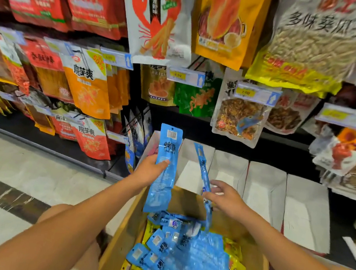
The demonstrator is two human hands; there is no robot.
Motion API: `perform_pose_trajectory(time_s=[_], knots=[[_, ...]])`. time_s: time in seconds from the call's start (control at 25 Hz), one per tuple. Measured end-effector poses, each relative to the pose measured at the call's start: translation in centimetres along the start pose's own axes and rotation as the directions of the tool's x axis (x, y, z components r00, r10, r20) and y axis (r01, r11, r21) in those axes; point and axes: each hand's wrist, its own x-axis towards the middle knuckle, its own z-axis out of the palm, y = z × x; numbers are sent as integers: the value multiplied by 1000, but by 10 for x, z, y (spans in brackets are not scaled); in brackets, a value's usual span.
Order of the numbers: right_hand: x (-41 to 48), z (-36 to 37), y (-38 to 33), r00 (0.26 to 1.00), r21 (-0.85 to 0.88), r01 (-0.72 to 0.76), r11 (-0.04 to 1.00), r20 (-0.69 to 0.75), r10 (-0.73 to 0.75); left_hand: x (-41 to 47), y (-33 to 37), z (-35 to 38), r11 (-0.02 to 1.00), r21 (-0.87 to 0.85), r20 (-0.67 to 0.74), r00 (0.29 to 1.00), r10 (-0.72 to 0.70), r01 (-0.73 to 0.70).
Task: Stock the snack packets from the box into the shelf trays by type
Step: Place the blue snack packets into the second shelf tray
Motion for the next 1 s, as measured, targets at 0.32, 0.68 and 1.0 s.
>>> perform_pose_trajectory(time_s=[0.32, 0.68, 1.0], knots=[[43, -12, -20, 980, 313, -188, 931, -3, 199, 44, 10, -3, 991, -133, 31, 999, -15, 19], [140, 18, 2, 927, 482, -351, 803, 60, 369, 112, -7, -22, 995, -85, -70, 996, -55, 49], [258, 66, 27, 927, 293, -329, 898, -82, 367, 141, -25, -46, 990, 102, -140, 987, -85, 99]])
